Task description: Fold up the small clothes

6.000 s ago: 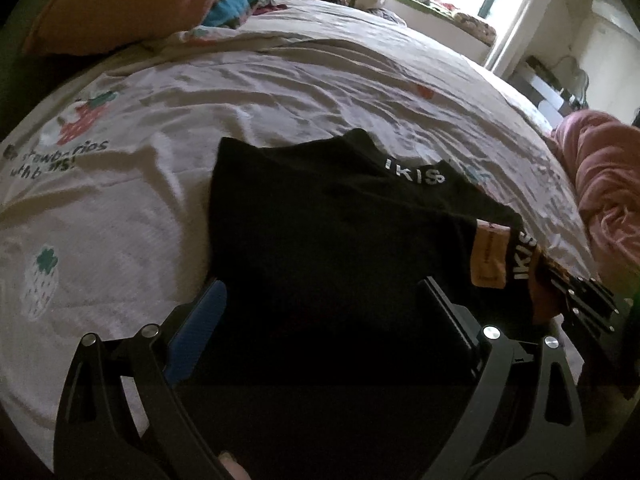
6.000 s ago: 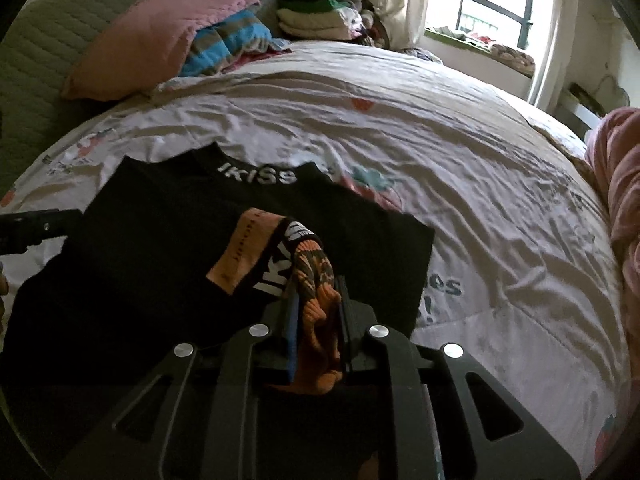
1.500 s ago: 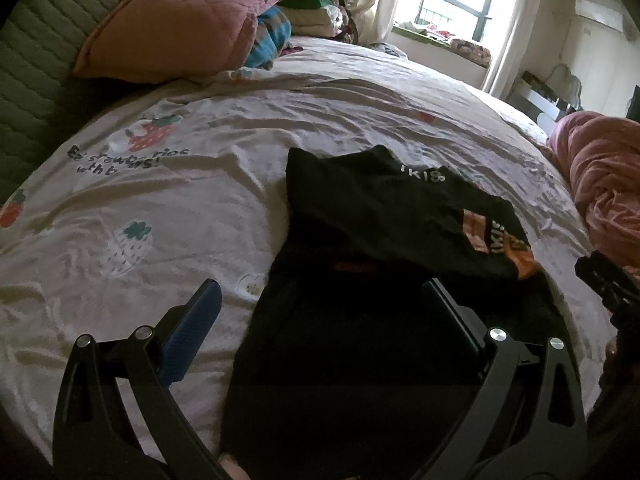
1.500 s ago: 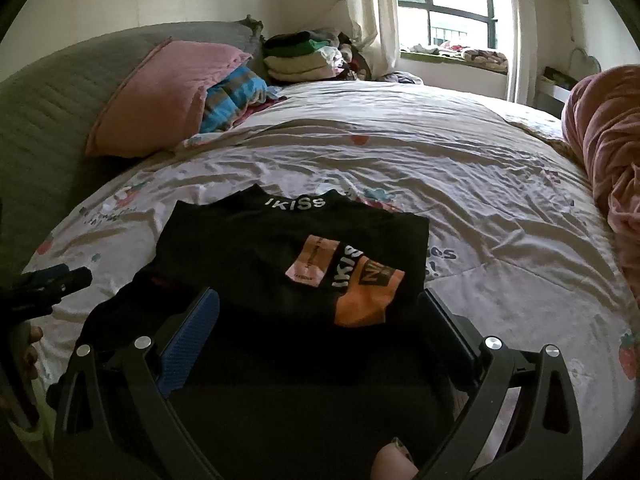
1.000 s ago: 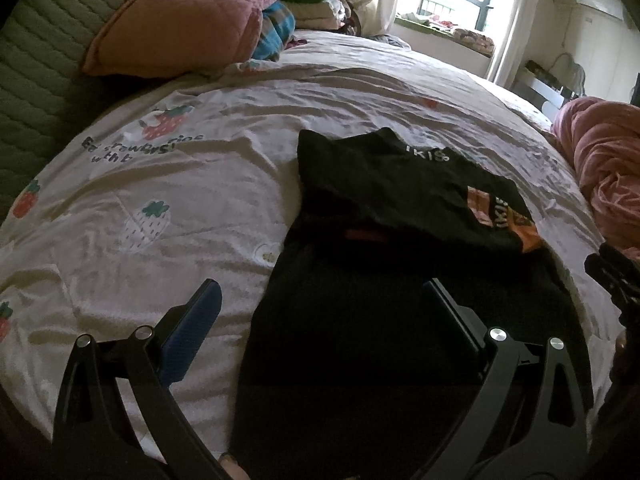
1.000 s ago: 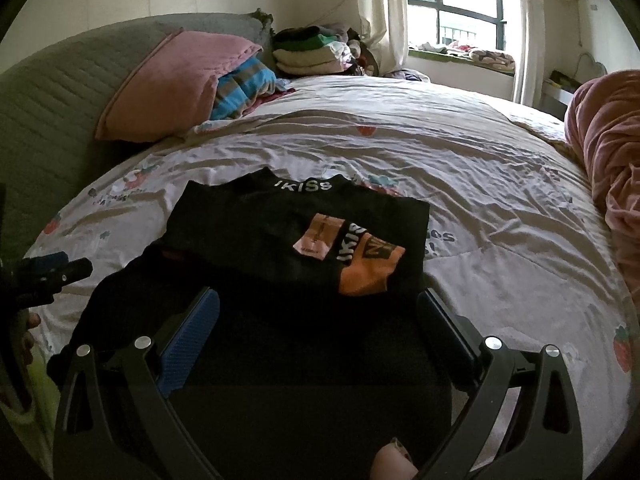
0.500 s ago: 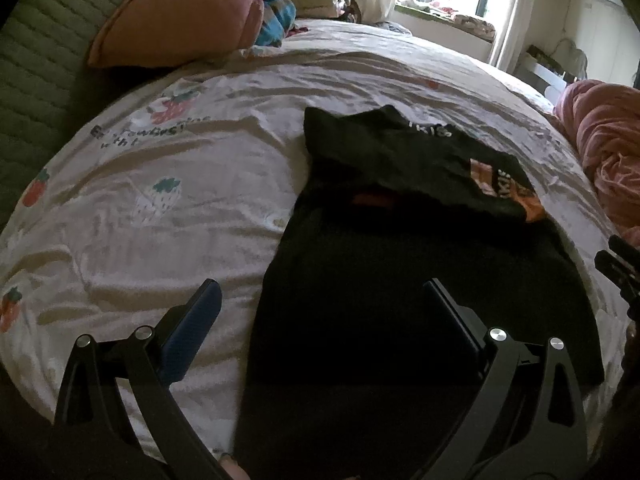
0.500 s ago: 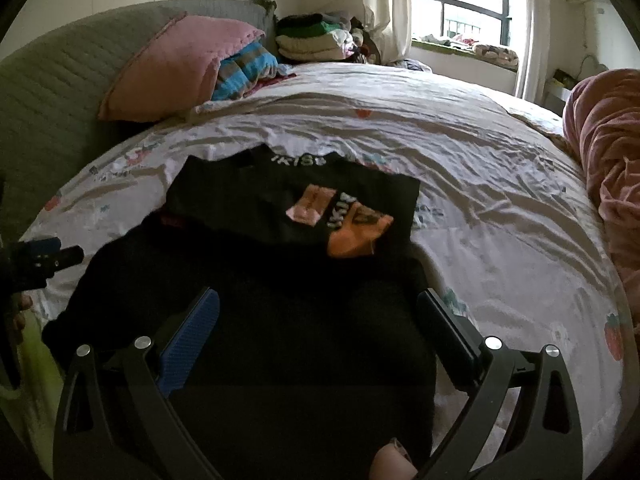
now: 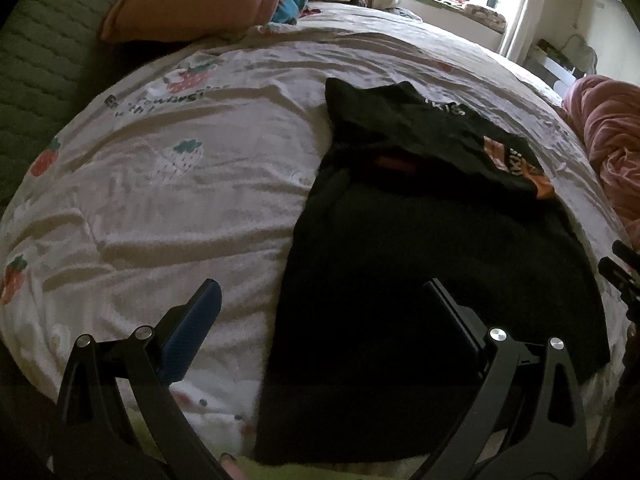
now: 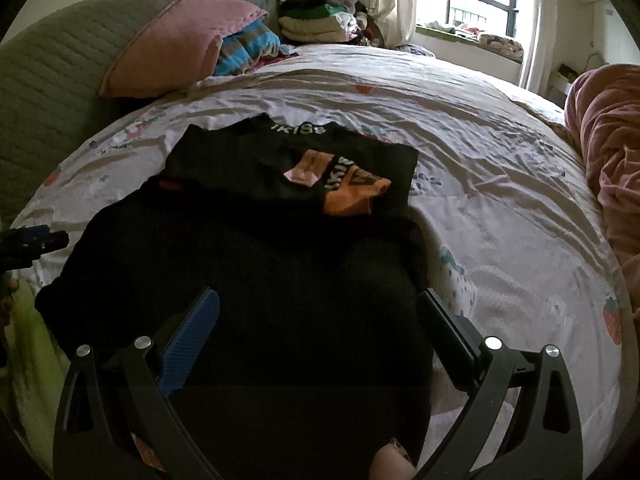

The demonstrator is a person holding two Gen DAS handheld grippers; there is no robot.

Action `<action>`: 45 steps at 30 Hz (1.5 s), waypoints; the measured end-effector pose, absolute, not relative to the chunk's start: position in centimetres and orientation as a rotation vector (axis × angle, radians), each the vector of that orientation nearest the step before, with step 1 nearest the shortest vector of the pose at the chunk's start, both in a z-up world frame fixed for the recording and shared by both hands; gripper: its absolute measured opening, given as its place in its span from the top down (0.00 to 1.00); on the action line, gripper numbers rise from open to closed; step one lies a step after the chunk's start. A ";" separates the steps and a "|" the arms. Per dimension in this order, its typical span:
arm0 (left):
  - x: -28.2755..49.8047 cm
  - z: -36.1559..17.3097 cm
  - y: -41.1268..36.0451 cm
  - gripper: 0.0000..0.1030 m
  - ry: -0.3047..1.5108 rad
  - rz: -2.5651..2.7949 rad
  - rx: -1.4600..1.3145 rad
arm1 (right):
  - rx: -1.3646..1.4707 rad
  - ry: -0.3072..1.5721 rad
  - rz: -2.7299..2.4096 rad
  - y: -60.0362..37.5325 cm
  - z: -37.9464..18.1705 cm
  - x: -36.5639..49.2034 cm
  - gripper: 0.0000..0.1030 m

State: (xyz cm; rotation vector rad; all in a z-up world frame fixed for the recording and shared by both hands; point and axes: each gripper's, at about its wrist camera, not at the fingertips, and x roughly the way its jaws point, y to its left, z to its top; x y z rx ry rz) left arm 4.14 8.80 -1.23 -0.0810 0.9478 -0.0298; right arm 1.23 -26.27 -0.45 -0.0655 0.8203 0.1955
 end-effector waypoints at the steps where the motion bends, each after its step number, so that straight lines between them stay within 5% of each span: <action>1: 4.0 -1.3 8.9 0.09 0.951 -0.030 -0.083 | -0.065 0.824 0.196 -26.3 -0.6 1.2 0.05; 12: 2.3 -2.3 10.0 0.12 0.984 -0.044 -0.095 | -0.068 0.843 0.193 -26.7 -1.2 0.5 0.05; 17: 1.8 -3.2 10.6 0.53 1.018 -0.071 -0.129 | -0.067 0.847 0.188 -27.1 -1.4 0.2 0.05; 23: 1.5 -4.1 11.1 0.73 1.056 -0.106 -0.172 | -0.069 0.854 0.188 -27.5 -1.6 -0.2 0.05; 45: 1.5 -5.6 10.9 0.76 1.096 -0.100 -0.122 | 0.017 1.058 0.262 -30.7 -4.5 -4.4 0.05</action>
